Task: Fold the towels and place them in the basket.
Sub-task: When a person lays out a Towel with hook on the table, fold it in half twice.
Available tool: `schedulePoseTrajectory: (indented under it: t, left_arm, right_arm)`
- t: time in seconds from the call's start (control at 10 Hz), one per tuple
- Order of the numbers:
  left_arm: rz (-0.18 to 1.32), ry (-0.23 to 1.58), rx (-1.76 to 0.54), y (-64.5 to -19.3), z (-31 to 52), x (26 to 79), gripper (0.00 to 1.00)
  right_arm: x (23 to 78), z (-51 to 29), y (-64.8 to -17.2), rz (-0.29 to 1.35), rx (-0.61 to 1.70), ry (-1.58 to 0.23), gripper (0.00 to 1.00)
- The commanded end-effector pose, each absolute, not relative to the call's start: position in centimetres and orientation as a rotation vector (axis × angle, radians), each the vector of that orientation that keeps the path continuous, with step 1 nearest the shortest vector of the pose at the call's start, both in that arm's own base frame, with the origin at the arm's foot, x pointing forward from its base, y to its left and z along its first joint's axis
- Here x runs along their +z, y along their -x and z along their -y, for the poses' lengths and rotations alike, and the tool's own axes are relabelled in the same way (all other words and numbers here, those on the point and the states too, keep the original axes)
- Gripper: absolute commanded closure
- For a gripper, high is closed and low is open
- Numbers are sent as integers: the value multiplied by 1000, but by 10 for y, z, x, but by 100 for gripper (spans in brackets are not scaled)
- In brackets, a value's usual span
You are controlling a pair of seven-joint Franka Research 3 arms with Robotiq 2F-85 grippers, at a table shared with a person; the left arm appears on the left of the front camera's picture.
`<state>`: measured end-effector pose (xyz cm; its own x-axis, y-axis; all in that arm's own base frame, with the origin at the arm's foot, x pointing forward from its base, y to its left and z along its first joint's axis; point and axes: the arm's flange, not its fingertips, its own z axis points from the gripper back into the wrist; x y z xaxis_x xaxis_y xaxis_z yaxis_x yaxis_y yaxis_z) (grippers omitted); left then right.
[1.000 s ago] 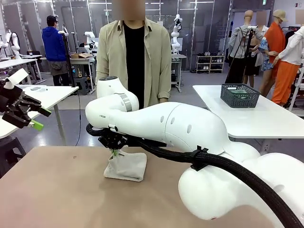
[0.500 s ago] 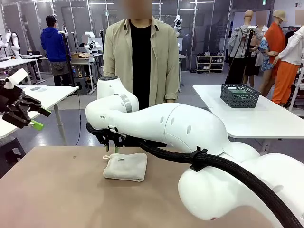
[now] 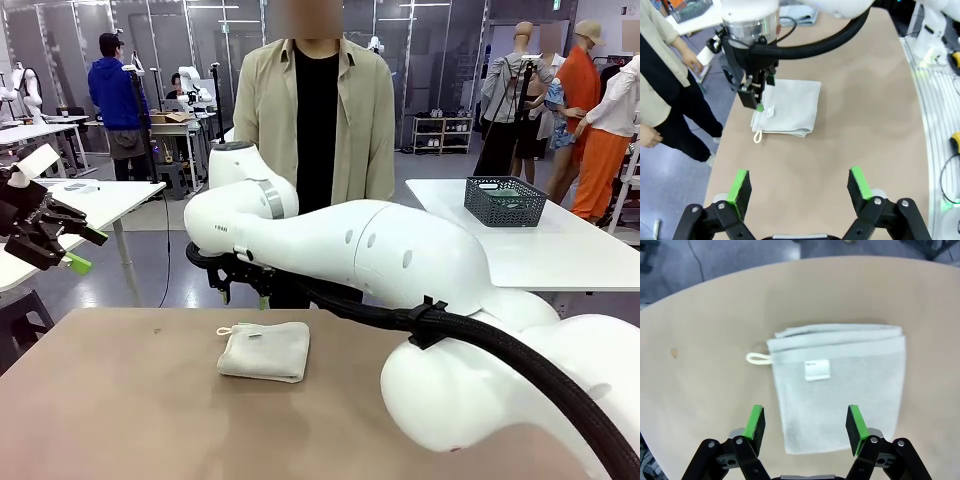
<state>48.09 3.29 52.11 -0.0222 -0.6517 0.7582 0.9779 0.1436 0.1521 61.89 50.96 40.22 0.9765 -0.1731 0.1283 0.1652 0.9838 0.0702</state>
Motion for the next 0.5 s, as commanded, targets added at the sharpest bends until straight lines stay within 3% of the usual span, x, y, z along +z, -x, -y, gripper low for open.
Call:
schedulePoseTrajectory:
  t: [0.0, 0.4]
  left_arm:
    - [827, 507, -1398, -479, -33, 522, 2]
    - [827, 507, -1398, -479, -33, 522, 2]
  right_arm:
    - [394, -450, -562, 86, -175, -11, 18]
    - [366, -400, -542, 94, -130, -17, 18]
